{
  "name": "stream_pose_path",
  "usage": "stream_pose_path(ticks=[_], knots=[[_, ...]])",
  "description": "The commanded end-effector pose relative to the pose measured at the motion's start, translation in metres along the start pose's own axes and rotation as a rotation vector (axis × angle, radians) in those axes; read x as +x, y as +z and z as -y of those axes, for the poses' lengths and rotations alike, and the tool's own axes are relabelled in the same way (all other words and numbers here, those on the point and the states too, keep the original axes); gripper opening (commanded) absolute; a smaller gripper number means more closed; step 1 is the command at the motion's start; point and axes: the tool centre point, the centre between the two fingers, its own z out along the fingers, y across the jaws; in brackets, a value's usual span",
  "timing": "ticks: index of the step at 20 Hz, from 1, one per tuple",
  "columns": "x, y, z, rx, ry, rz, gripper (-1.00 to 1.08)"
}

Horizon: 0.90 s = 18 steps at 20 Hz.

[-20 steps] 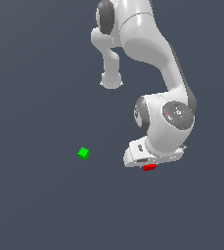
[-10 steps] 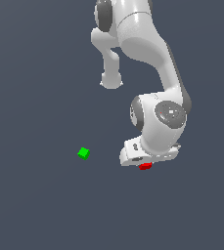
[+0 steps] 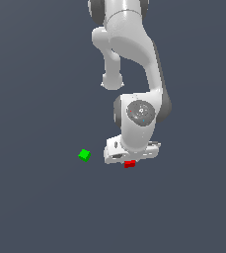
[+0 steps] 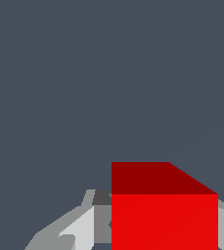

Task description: Stack the red cube on top of the green cube.

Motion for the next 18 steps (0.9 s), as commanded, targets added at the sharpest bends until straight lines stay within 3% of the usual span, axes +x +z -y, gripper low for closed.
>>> stream_pose_path(ticks=[1,13,18], knots=[[-0.013,0.005,-0.025,0.000,0.002,-0.001,-1.00],[-0.070,0.032,-0.144,-0.001,0.002,0.000,-1.00],[-0.086,0.039,-0.178,-0.001,0.002,0.000,-1.00]])
